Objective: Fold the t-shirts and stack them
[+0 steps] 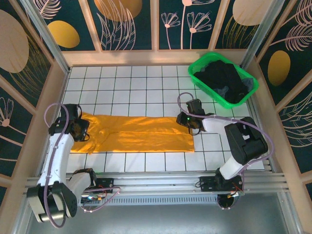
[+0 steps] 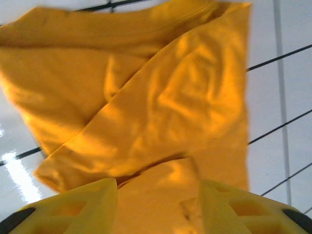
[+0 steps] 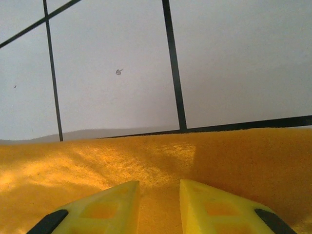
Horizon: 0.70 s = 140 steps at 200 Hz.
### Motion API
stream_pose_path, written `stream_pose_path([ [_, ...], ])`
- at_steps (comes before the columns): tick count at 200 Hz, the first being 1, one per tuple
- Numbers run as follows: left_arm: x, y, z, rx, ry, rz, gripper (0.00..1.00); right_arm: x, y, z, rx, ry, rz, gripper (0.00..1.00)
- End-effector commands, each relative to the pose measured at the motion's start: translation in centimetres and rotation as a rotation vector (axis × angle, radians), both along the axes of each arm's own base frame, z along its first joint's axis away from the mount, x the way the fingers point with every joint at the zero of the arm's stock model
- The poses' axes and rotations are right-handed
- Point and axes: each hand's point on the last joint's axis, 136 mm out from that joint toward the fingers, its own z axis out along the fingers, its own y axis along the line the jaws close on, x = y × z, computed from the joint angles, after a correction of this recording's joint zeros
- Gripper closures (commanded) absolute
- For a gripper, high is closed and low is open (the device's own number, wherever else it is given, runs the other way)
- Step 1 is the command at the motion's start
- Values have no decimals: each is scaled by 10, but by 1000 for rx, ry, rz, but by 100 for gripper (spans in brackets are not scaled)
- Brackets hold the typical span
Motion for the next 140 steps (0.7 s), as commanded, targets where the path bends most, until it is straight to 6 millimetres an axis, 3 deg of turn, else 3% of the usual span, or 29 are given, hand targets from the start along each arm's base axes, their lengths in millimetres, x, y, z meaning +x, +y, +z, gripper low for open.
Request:
stream_pose_path([
  [1,44,-3,-11,-15,-53,-59,60,8,14,6,37,-18,2,73],
  [43,119,-5,-52,-51,-62,-133,69,1,20,-9,43,46,3,75],
  [79,123,3,-108,-92,71,-147,76,9,-5,-31,23,122,-83,76],
  [104,130,2,-133,-142,80,-195,76,26,-29,-41,-1,160,-146,77],
  [111,147,0,-127,-152,35,-225,76,31,-34,-44,-9,168,-156,77],
  [140,177,-8,-124,-196,-22,-292,76,65,-52,-48,-19,184,-168,77],
])
